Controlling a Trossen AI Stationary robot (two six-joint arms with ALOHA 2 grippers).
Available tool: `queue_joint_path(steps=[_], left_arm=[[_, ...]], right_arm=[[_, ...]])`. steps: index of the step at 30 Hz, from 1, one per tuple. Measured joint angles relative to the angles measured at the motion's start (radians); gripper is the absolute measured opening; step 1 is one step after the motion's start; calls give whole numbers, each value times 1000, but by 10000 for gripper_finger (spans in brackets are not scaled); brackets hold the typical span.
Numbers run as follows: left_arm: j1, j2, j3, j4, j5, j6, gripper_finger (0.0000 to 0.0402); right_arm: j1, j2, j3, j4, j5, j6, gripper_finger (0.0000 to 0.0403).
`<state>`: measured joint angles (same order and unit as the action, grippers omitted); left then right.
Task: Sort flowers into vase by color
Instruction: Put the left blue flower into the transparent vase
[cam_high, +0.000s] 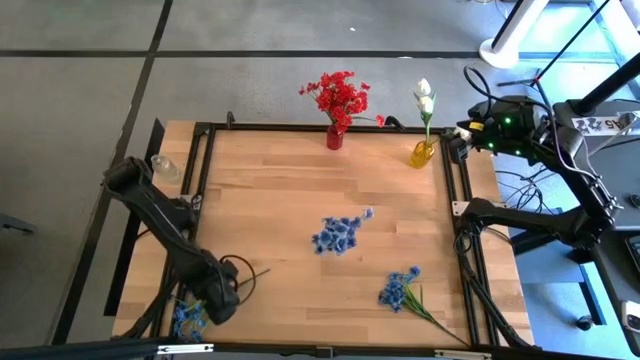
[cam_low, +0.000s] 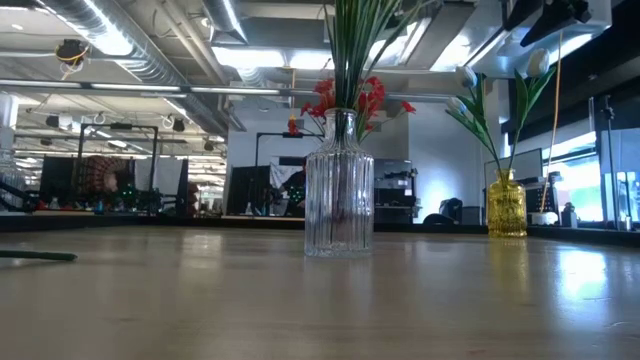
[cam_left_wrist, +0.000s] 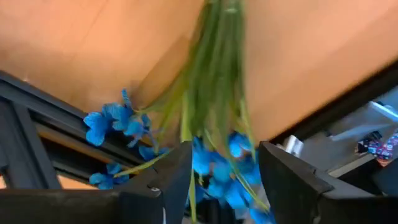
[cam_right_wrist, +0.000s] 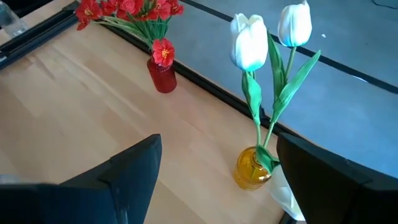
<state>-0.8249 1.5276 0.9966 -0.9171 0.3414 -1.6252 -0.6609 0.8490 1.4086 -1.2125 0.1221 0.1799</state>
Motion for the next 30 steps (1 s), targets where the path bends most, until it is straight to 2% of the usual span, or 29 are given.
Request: queue_joint_path(steps=[5, 10, 13, 17, 19, 20, 25, 30], left_arm=[[0, 0, -130, 168, 40, -24, 192], [0, 1, -239, 342, 47, -44, 182], [0, 1, -253, 311, 18, -30, 151], [11, 1, -191, 235, -39, 52, 70], [25, 1, -142, 176, -101, 112, 24], [33, 1, -112, 143, -141, 147, 13], [86, 1, 70, -84, -381, 330, 5], [120, 1, 262, -422, -721, 477, 3]], right_arm=[[0, 6, 0, -1, -1, -4, 317], [0, 5, 0, -1, -1, -6, 317], [0, 6, 0, -1, -1, -13, 317], [0, 3, 0, 13, 0, -32, 317], [0, 3, 0, 27, 2, -34, 317], [0, 3, 0, 40, 2, -37, 317], [0, 3, 0, 136, 5, -107, 317], [0, 12, 0, 229, -54, -130, 317]])
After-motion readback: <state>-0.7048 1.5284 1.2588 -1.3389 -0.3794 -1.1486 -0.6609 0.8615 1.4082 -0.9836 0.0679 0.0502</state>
